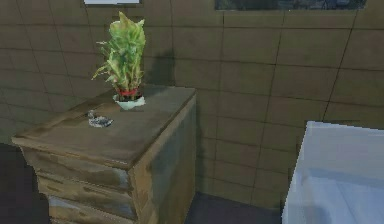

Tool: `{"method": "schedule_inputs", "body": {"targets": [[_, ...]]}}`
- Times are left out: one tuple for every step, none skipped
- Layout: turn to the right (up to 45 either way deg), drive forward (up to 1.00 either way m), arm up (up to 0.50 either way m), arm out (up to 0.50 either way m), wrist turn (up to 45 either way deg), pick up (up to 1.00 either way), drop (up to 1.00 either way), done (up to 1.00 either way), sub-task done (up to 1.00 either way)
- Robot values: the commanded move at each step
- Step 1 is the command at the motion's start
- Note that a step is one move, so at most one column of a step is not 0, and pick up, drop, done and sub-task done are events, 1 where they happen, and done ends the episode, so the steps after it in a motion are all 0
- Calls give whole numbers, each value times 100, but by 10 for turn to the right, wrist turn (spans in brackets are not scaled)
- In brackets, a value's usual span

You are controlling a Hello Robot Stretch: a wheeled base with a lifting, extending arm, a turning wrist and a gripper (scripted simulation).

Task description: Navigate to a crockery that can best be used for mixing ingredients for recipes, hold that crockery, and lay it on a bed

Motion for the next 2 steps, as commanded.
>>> {"method": "schedule_inputs", "body": {"targets": [[0,0,-16,0,0,0,0,0,0],[0,0,-32,0,0,0,0,0,0]]}}
